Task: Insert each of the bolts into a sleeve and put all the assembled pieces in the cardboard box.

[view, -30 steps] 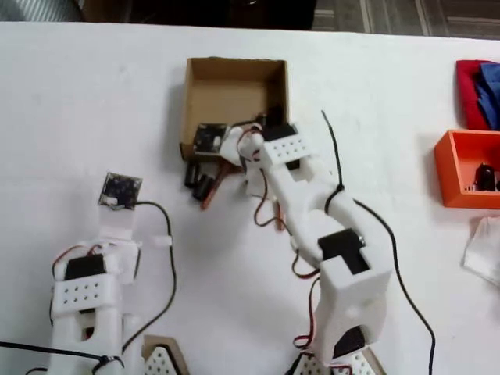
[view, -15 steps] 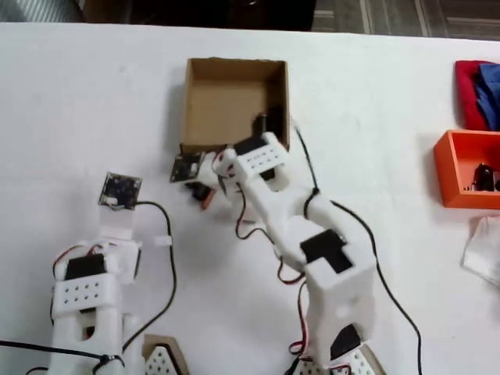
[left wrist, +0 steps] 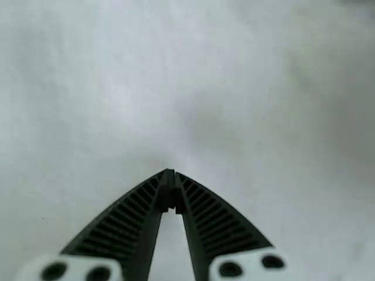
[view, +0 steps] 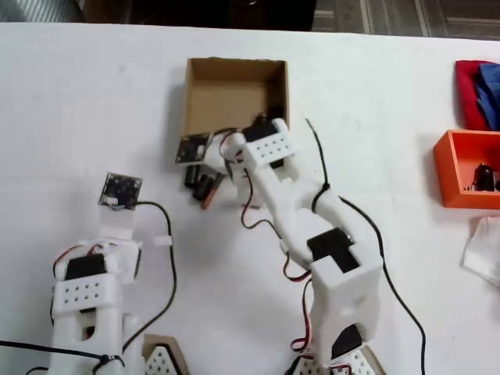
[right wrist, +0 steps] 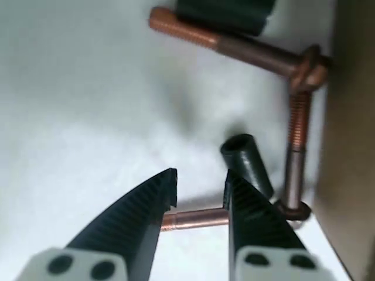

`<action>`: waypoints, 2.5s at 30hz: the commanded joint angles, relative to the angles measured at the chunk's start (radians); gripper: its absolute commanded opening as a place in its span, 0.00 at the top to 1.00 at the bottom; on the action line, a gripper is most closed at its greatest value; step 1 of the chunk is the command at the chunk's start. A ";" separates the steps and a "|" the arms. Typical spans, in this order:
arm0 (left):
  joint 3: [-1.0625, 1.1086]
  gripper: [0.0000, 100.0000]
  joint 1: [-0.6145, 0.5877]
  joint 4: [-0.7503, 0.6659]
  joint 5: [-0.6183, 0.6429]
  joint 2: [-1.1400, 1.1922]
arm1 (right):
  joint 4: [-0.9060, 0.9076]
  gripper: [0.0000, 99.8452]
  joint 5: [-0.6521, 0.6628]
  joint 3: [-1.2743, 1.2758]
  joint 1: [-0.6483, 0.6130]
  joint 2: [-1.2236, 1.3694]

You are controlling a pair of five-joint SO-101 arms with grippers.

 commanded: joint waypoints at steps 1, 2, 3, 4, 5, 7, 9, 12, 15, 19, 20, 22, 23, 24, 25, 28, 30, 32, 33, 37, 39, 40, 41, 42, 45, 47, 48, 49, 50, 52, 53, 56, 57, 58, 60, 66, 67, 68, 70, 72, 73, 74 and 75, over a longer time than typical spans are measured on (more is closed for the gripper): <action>-0.002 0.97 -0.009 -0.018 0.008 -0.014 | 0.010 0.88 0.026 -0.049 0.010 -0.062; -0.002 0.97 -0.009 -0.018 0.008 -0.014 | 0.008 0.88 0.034 -0.049 0.010 -0.051; -0.002 0.97 -0.009 -0.018 0.008 -0.014 | 0.008 0.88 0.038 -0.051 0.010 -0.036; -0.002 0.97 -0.009 -0.018 0.008 -0.014 | 0.007 0.88 0.038 -0.051 0.012 -0.022; -0.002 0.97 -0.009 -0.018 0.008 -0.014 | -0.005 0.88 0.040 -0.051 0.015 -0.010; -0.002 0.97 -0.009 -0.018 0.008 -0.014 | -0.030 0.88 0.040 -0.051 0.022 0.015; -0.002 0.97 -0.009 -0.018 0.008 -0.014 | -0.058 0.88 0.040 -0.051 0.030 0.027; -0.002 0.97 -0.009 -0.018 0.008 -0.014 | -0.082 0.88 0.040 -0.051 0.031 0.035; -0.002 0.97 -0.009 -0.018 0.008 -0.014 | -0.084 0.88 0.040 -0.051 0.028 0.042; -0.002 0.97 -0.009 -0.018 0.008 -0.014 | -0.084 0.88 0.041 -0.051 0.031 0.042; -0.002 0.97 -0.009 -0.018 0.008 -0.014 | -0.084 0.88 0.041 -0.051 0.031 0.044; -0.002 0.97 -0.009 -0.018 0.008 -0.014 | -0.084 0.88 0.041 -0.048 0.031 0.044; -0.002 0.97 -0.009 -0.018 0.008 -0.014 | -0.084 0.88 0.041 -0.046 0.031 0.044; -0.002 0.97 -0.009 -0.018 0.008 -0.014 | -0.084 0.88 0.041 -0.046 0.031 0.044; -0.002 0.97 -0.009 -0.018 0.008 -0.014 | -0.084 0.88 0.041 -0.046 0.031 0.044; -0.002 0.97 -0.009 -0.018 0.008 -0.014 | -0.081 0.88 0.041 -0.051 0.030 0.033; -0.002 0.97 -0.009 -0.018 0.008 -0.014 | -0.077 0.88 0.041 -0.057 0.027 0.030; -0.002 0.97 -0.009 -0.018 0.008 -0.014 | -0.061 0.88 0.040 -0.077 0.027 0.031; -0.002 0.97 -0.009 -0.018 0.008 -0.014 | -0.047 0.88 0.038 -0.091 0.027 0.031; -0.002 0.97 -0.009 -0.018 0.008 -0.014 | 0.015 0.88 0.040 -0.143 0.030 0.031; -0.002 0.97 -0.009 -0.018 0.008 -0.014 | 0.031 0.85 0.034 -0.157 0.028 0.031; -0.002 0.97 -0.009 -0.018 0.008 -0.014 | 0.036 0.84 0.034 -0.158 0.027 0.031; -0.002 0.97 -0.009 -0.018 0.008 -0.014 | 0.036 0.84 0.034 -0.158 0.027 0.035; -0.002 0.97 -0.009 -0.018 0.008 -0.014 | 0.036 0.84 0.034 -0.158 0.027 0.039; -0.002 0.97 -0.009 -0.018 0.008 -0.014 | 0.031 0.85 0.035 -0.147 0.027 0.047; -0.002 0.97 -0.009 -0.018 0.008 -0.014 | 0.031 0.85 0.040 -0.143 0.027 0.062; -0.002 0.97 -0.009 -0.018 0.008 -0.014 | 0.030 0.85 0.040 -0.143 0.027 0.074; -0.002 0.97 -0.009 -0.018 0.008 -0.014 | 0.028 0.85 0.040 -0.143 0.027 0.090; -0.002 0.97 -0.009 -0.018 0.008 -0.014 | 0.022 0.85 0.040 -0.144 0.028 0.107; -0.002 0.97 -0.009 -0.018 0.008 -0.014 | -0.004 0.85 0.040 -0.144 0.031 0.136; -0.002 0.97 -0.009 -0.018 0.008 -0.014 | -0.013 0.85 0.037 -0.144 0.033 0.145; -0.002 0.97 -0.009 -0.018 0.008 -0.014 | -0.012 0.85 0.034 -0.143 0.030 0.154; -0.002 0.97 -0.009 -0.018 0.008 -0.014 | -0.012 0.85 0.034 -0.141 0.028 0.154; -0.002 0.97 -0.009 -0.018 0.008 -0.014 | -0.008 0.85 0.034 -0.141 0.027 0.154; -0.002 0.97 -0.009 -0.018 0.008 -0.014 | 0.016 0.86 0.040 -0.141 0.025 0.156; -0.002 0.97 -0.009 -0.018 0.008 -0.014 | 0.084 0.92 0.041 -0.140 0.024 0.154; -0.002 0.97 -0.009 -0.018 0.008 -0.014 | 0.096 0.92 0.035 -0.140 0.024 0.154; -0.002 0.97 -0.009 -0.018 0.008 -0.014 | 0.105 0.93 0.032 -0.140 0.024 0.154; -0.002 0.97 -0.009 -0.018 0.008 -0.014 | 0.110 0.98 0.000 -0.140 0.024 0.153; -0.002 0.97 -0.009 -0.018 0.008 -0.014 | 0.108 0.97 -0.075 -0.144 0.024 0.151; -0.002 0.97 -0.009 -0.018 0.008 -0.014 | 0.108 0.98 -0.106 -0.144 0.022 0.142; -0.002 0.97 -0.009 -0.018 0.008 -0.014 | 0.107 0.98 -0.129 -0.140 0.016 0.130; -0.002 0.97 -0.009 -0.018 0.008 -0.014 | 0.107 0.98 -0.150 -0.137 0.010 0.110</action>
